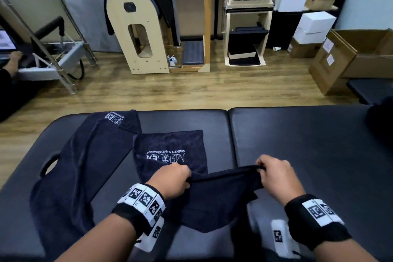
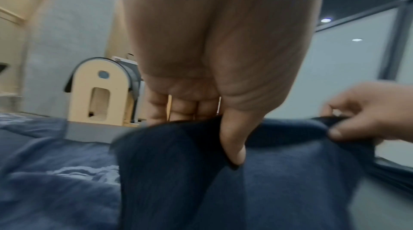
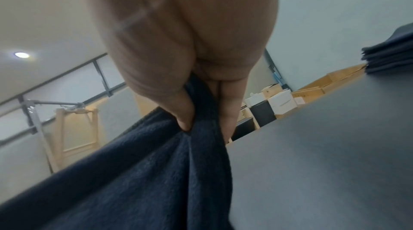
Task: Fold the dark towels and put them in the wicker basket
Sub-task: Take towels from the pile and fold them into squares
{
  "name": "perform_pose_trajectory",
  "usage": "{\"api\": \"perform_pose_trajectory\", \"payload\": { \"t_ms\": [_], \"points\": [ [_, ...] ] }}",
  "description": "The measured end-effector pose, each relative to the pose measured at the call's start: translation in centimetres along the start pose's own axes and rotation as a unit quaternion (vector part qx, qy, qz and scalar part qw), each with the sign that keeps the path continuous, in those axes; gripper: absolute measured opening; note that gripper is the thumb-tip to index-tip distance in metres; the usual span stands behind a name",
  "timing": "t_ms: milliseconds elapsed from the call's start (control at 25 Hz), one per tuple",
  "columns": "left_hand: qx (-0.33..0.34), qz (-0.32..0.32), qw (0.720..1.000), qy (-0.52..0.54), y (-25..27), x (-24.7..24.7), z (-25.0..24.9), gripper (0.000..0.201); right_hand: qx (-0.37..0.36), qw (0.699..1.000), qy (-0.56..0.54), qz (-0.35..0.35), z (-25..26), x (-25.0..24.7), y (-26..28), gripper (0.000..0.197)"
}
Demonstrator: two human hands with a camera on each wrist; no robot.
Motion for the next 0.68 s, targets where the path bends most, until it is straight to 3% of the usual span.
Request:
{"api": "perform_pose_trajectory", "payload": {
  "t_ms": [200, 320, 360, 440, 520, 600, 680],
  "points": [
    [-0.049, -0.057, 0.997, 0.021, 0.6, -3.3, 5.1, 0.010, -0.019, 0.991, 0.121, 0.058, -1.1, 0.1, -1.3, 0.013],
    [-0.098, -0.061, 0.993, 0.005, 0.7, -5.6, 7.6, 0.010, 0.007, 0.988, 0.129, 0.085, -0.3, 0.0, -2.2, 0.003],
    [-0.113, -0.052, 0.992, 0.014, 0.8, -6.1, 8.4, 0.013, 0.019, 0.988, 0.122, 0.095, -0.1, -0.3, -2.6, 0.014],
    [-0.140, -0.049, 0.983, 0.111, 0.6, -6.9, 9.9, 0.016, 0.034, 0.993, 0.033, 0.112, 0.9, -0.8, -3.6, 0.022],
    [-0.165, -0.084, 0.947, 0.262, -0.4, -8.7, 11.4, 0.017, 0.068, 0.981, -0.110, 0.143, 3.0, -1.0, -5.3, 0.017],
    [-0.170, -0.175, 0.914, 0.323, -1.9, -13.1, 13.0, 0.018, 0.108, 0.950, -0.257, 0.142, 5.6, -1.7, -8.5, 0.015],
    [-0.153, -0.274, 0.908, 0.277, -3.0, -19.8, 13.6, 0.020, 0.103, 0.940, -0.318, 0.070, 8.6, -5.2, -13.5, 0.024]
  ]
}}
Point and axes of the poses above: each hand's wrist, its own y-axis away from the middle knuckle, its own x-axis out of the palm, z = x × y, the point moved 8 cm from there along -y, towards the middle knuckle, and after that the axes turned 4 degrees about y, right-handed, at the moved point
